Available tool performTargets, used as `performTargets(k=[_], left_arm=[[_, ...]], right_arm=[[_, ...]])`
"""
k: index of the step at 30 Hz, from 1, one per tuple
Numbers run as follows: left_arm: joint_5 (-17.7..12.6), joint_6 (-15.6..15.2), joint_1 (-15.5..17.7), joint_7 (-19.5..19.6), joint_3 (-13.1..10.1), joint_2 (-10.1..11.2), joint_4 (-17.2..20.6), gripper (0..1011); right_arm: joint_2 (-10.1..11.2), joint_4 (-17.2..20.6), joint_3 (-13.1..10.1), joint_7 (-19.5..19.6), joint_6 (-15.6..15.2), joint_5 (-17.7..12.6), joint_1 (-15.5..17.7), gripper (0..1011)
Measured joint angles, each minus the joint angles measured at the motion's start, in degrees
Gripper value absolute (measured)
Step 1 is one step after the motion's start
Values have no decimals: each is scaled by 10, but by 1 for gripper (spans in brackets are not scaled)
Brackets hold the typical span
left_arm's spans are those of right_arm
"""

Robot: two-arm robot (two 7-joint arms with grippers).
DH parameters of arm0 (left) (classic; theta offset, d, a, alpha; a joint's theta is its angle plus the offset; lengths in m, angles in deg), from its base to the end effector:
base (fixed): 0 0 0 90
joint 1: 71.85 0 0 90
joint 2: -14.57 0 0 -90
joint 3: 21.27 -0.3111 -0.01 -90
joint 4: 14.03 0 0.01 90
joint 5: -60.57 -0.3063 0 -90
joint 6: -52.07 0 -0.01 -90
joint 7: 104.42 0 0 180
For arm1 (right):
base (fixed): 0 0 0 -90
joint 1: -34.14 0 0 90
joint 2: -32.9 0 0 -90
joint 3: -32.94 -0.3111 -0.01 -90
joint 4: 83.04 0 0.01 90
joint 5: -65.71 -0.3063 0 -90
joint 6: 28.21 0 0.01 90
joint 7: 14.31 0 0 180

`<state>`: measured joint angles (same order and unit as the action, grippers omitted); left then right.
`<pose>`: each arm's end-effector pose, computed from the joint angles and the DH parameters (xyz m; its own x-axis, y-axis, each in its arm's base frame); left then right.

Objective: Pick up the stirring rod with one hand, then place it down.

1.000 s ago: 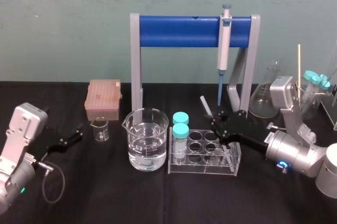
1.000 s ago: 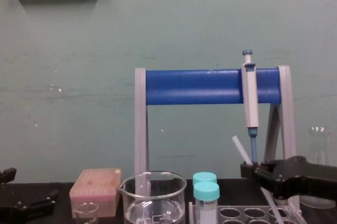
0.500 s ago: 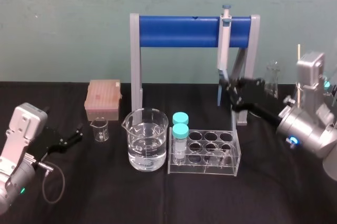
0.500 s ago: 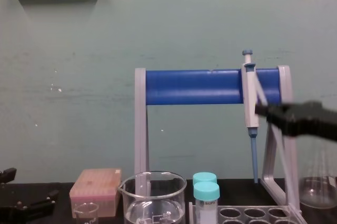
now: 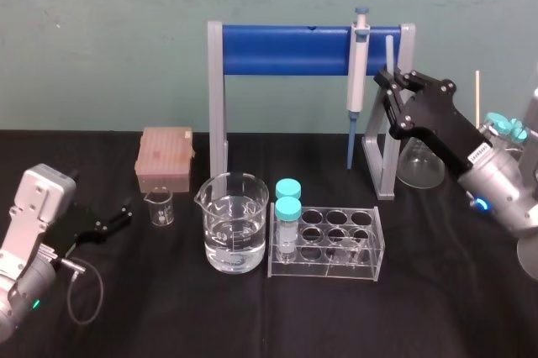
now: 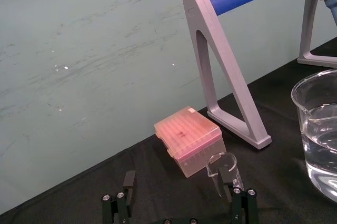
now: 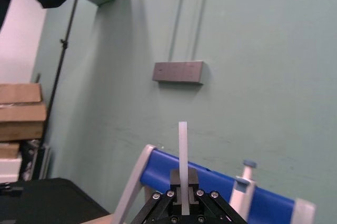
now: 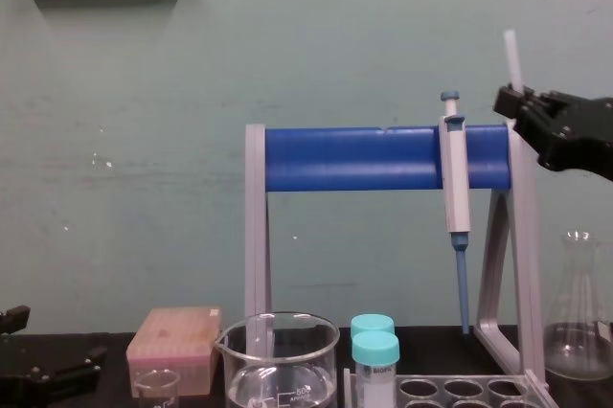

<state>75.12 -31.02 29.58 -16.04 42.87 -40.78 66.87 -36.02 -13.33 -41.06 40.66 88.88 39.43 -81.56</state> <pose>0.3592 0.0954 -0.3188 0.2922 0.8803 0.3738 -0.9553 0.2873 0.0702 0.4486 -0.0769 -0.2578 0.5994 -0.7575 0.2587 0.6517 0.6495 0.3917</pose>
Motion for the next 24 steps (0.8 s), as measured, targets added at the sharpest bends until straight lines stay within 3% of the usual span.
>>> performTargets(k=[5,11,24], left_arm=[[0,0,0,0,0,0,0,1000],[0,0,0,0,0,0,0,1000],[0,0,0,0,0,0,0,1000]], right_arm=[[-8,-2,-19,17,22,4,34,66],[-10,2,-30,28,17,11,62,66],[-17,1,-41,43,16,25,67,66]])
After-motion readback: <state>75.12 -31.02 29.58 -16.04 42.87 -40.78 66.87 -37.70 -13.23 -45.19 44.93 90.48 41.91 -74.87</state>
